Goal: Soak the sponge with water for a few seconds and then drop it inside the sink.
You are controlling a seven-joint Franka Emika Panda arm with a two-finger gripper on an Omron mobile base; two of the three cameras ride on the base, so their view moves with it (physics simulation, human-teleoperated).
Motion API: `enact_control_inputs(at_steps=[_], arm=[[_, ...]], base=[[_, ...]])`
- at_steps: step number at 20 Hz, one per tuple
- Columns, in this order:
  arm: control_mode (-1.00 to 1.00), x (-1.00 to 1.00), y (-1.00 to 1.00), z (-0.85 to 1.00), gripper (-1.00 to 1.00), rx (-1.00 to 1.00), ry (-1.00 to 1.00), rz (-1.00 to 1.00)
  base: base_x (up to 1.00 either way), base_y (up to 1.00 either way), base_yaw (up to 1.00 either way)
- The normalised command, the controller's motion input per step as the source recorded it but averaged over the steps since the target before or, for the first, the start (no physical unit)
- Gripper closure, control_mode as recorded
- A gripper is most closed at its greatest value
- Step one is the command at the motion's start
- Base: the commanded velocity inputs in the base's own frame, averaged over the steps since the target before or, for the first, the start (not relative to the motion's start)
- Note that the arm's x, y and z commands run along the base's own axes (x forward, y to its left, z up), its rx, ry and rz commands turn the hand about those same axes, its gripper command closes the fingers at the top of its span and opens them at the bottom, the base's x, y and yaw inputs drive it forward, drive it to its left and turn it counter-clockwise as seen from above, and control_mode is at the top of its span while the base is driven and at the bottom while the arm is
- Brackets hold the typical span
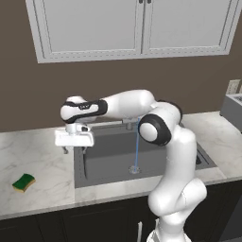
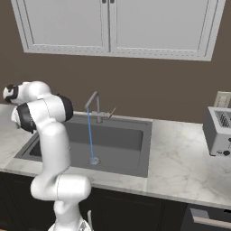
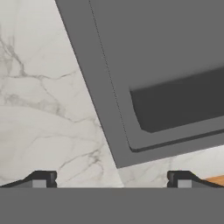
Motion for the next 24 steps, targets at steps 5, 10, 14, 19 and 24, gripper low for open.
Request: enact_control_inputs(at_steps=[5,10,14,19,24], arm=[[-1.0,0.0,0.18,0.0,-1.0,0.0,-0.18,0.0],[-1.0,-0.01,0.14,0.0,-1.0,0.01,-0.19,0.0],[-1.0,-0.05,0.1,0.0,-1.0,0.01,-0.18,0.0],[-1.0,-0.15,0.07,0.0,-1.0,0.06,-0.11,0.0],[-1.0,-0.11,0.15,0.02,-1.0,0.05,-0.02,0.0]], base=[[0.0,0.0,0.0],[0.0,0.0,0.0],[0.0,0.0,0.0],[0.0,0.0,0.0],[0.0,0.0,0.0]])
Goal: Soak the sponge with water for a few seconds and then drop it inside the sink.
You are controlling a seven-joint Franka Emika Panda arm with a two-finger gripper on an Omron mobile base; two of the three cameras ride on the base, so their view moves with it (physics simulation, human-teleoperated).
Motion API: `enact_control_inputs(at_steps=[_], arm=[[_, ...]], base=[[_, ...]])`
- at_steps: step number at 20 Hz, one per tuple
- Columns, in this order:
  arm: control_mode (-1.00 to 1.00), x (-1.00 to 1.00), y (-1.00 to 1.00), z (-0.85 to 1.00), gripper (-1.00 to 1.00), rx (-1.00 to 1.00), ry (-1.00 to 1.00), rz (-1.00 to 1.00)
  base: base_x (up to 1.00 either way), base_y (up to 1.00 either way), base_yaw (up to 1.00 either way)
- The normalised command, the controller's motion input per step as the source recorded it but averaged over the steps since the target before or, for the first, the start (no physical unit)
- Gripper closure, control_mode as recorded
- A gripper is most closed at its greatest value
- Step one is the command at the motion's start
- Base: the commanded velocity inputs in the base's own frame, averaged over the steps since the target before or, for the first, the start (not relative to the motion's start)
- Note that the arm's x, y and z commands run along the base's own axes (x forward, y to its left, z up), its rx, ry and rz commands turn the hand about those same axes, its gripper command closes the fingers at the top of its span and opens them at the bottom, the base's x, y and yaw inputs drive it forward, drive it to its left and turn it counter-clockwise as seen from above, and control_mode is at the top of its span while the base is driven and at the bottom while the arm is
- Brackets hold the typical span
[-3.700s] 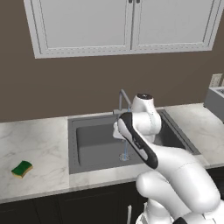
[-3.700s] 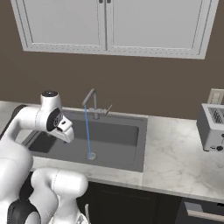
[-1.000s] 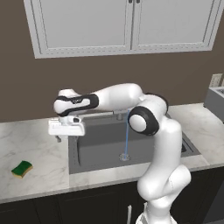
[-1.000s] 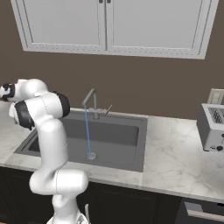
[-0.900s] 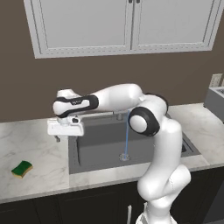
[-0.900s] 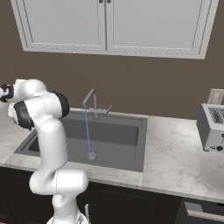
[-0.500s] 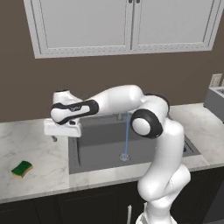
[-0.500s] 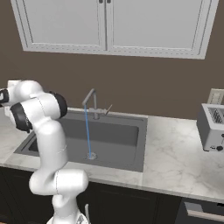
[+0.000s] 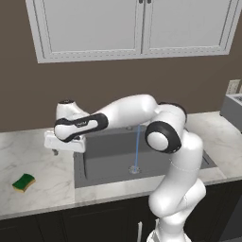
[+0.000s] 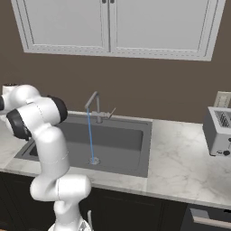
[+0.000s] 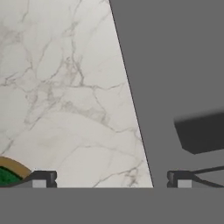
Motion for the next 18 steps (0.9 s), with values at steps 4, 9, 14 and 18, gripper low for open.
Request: enact_control_inputs(at_steps=[4,9,14,18], arm=[[-1.0,-0.05,0.11,0.09,-1.0,0.01,0.0,0.0],[-1.0,-0.05,0.22,0.17,-1.0,0.0,0.0,0.0],[-1.0,-0.18,0.3,0.31,-1.0,0.0,0.0,0.0],[-1.0,-0.22,0.36,0.11,-1.0,0.0,0.0,0.0]], base=[[0.0,0.0,0.0],[0.0,0.0,0.0],[0.0,0.0,0.0],[0.0,0.0,0.0]])
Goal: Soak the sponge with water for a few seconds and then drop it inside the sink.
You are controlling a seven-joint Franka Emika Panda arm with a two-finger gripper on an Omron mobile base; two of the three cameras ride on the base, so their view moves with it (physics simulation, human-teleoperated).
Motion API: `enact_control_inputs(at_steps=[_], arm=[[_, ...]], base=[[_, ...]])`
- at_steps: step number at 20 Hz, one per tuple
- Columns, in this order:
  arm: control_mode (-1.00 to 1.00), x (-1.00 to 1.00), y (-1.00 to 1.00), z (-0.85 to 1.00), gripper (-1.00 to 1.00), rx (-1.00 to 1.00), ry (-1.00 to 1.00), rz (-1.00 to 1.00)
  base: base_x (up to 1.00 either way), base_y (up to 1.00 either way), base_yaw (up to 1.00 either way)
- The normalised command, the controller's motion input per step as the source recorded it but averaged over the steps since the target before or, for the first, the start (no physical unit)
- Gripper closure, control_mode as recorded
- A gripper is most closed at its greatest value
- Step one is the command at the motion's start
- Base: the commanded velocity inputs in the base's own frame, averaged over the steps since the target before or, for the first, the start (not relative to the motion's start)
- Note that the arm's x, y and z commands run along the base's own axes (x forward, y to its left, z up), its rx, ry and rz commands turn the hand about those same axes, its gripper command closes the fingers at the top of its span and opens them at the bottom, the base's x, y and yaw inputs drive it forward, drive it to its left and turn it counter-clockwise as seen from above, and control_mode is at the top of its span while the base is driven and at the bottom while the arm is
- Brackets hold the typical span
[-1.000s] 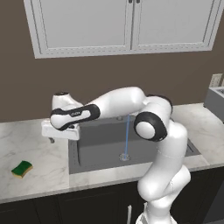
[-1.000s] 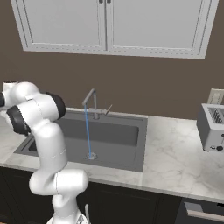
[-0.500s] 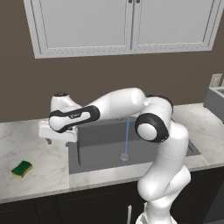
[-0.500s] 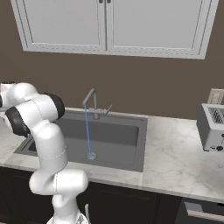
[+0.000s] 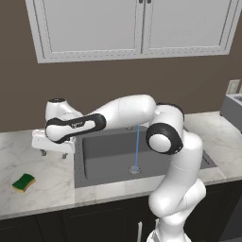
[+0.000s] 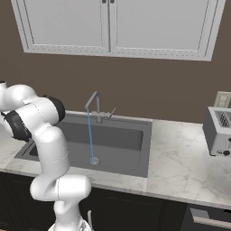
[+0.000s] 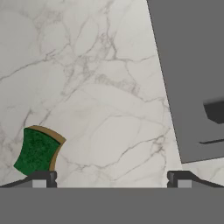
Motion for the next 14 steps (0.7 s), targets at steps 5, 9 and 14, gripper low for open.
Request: enact_control_inputs(at_steps=[5,9,14], arm=[[-1.0,-0.13,0.47,0.0,-1.0,0.0,0.0,0.0],[-1.0,-0.03,0.44,0.0,-1.0,0.0,0.0,0.0],[-1.0,-0.03,0.42,-0.02,-1.0,0.0,-0.02,0.0]], base=[[0.0,0.0,0.0],[0.0,0.0,0.0],[0.0,0.0,0.0]])
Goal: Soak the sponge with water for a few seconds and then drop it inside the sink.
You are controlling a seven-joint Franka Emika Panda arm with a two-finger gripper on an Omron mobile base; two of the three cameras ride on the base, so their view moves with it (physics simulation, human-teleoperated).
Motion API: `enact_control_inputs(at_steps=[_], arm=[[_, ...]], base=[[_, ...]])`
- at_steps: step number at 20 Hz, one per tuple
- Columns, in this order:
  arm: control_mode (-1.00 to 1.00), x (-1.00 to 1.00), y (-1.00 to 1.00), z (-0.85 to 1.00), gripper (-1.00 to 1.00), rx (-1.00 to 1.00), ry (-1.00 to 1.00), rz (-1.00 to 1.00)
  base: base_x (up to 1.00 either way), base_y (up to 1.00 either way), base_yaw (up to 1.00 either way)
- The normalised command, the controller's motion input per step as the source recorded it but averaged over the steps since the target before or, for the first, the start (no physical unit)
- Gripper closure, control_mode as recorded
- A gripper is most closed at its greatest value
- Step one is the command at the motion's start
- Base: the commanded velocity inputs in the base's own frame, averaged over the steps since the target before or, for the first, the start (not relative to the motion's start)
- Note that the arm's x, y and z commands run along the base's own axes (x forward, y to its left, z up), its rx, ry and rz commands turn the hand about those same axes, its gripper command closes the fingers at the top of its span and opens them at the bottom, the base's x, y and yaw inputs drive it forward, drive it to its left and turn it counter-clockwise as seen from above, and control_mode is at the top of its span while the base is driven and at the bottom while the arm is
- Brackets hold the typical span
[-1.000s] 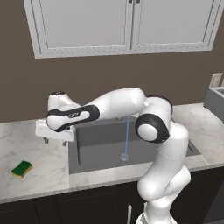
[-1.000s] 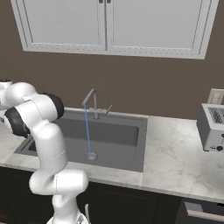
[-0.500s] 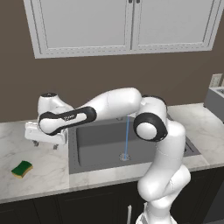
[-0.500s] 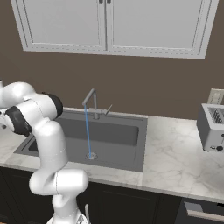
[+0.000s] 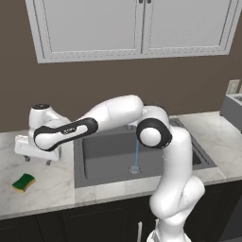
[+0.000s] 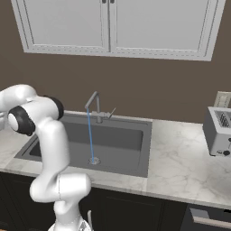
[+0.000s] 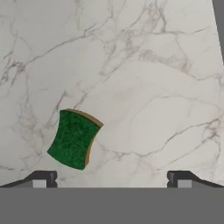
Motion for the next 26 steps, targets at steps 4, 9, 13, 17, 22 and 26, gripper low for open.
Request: enact_control_inputs(at_steps=[4,9,13,17,22,26], arm=[[-1.0,0.0,0.43,-0.2,-1.0,0.0,-0.07,0.0],[-1.0,0.0,0.41,-0.3,-1.0,0.0,-0.03,0.0],[-1.0,0.0,0.26,-0.05,-1.0,0.0,0.0,0.0],[-1.0,0.0,0.18,0.0,-1.0,0.0,0.01,0.0],[-1.0,0.0,0.08,-0.06,-1.0,0.0,0.0,0.0],[-1.0,0.01,0.0,-0.1,-1.0,0.0,-0.01,-0.03]], base=[[0.0,0.0,0.0],[0.0,0.0,0.0],[0.0,0.0,0.0],[0.0,0.0,0.0],[0.0,0.0,0.0],[0.0,0.0,0.0]])
